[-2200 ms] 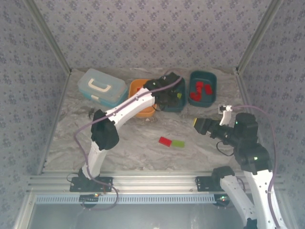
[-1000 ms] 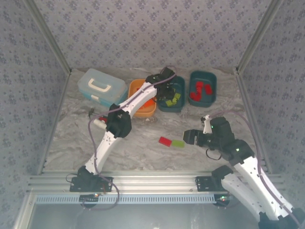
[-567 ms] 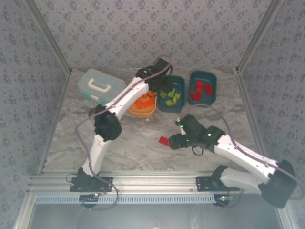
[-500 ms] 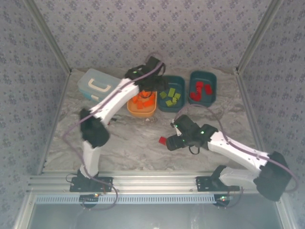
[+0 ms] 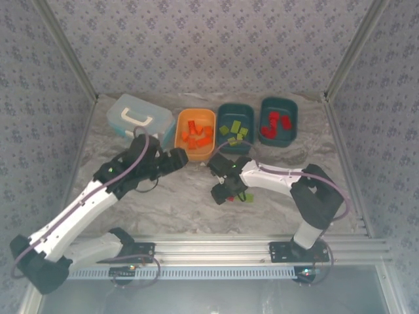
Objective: Sort the legos into containers by color
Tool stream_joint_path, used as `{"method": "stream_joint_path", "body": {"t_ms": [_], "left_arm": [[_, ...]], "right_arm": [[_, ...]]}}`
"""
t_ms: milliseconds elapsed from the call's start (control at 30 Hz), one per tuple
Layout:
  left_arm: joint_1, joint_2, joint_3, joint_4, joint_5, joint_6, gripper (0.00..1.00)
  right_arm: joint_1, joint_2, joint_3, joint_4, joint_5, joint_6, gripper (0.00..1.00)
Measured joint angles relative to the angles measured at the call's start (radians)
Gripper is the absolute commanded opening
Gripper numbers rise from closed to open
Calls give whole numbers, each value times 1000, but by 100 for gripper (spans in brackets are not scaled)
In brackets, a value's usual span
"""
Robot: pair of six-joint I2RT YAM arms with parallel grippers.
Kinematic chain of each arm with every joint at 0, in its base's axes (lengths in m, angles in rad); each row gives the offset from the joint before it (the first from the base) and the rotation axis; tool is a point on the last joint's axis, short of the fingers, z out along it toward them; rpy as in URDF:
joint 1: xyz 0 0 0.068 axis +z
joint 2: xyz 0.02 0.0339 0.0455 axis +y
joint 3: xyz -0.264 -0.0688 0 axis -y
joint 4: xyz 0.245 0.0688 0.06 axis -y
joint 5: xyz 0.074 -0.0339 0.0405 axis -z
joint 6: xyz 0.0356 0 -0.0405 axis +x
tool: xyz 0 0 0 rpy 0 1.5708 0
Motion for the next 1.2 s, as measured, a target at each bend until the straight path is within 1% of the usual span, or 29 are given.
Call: {"method": "stream_joint_path", "body": {"t_ms": [67, 100, 200, 300, 500, 533, 667, 800, 867, 967, 1033, 1100, 1200], "left_arm": [[-5, -77, -46, -3, 27, -24, 81], [-6, -116, -59, -3, 40, -35, 81], [-12, -201, -74, -6, 60, -56, 81], [-12, -241, -75, -7, 63, -66, 81], [-12, -224, -75, -8, 67, -68, 82], [-13, -218, -75, -8, 68, -68, 82], [-29, -187, -75, -5, 71, -67, 82], [-94, -161, -79, 27, 67, -56, 82], [-142, -131, -93, 62, 61, -56, 82], [-217, -55, -128, 127, 44, -56, 82], [-260, 34, -133, 163, 32, -55, 81], [-290, 119, -132, 198, 20, -48, 81], [-318, 240, -111, 229, 9, -30, 80]], "right_arm": [[2, 30, 32, -10, 21, -15, 74], [2, 47, 50, -14, 28, -23, 72], [3, 100, 93, -18, 47, -45, 65], [9, 135, 98, -29, 57, -53, 57], [19, 138, 101, -36, 60, -59, 37], [19, 138, 101, -37, 59, -60, 35], [19, 133, 101, -38, 68, -56, 32], [6, 77, 108, -56, 95, -44, 31], [-27, 12, 121, -66, 103, -33, 31], [-137, -106, 176, -66, 110, -13, 32], [-251, -161, 229, -53, 109, 1, 33], [-369, -181, 270, -26, 108, 16, 32], [-541, -146, 328, 17, 95, 38, 32]]}}
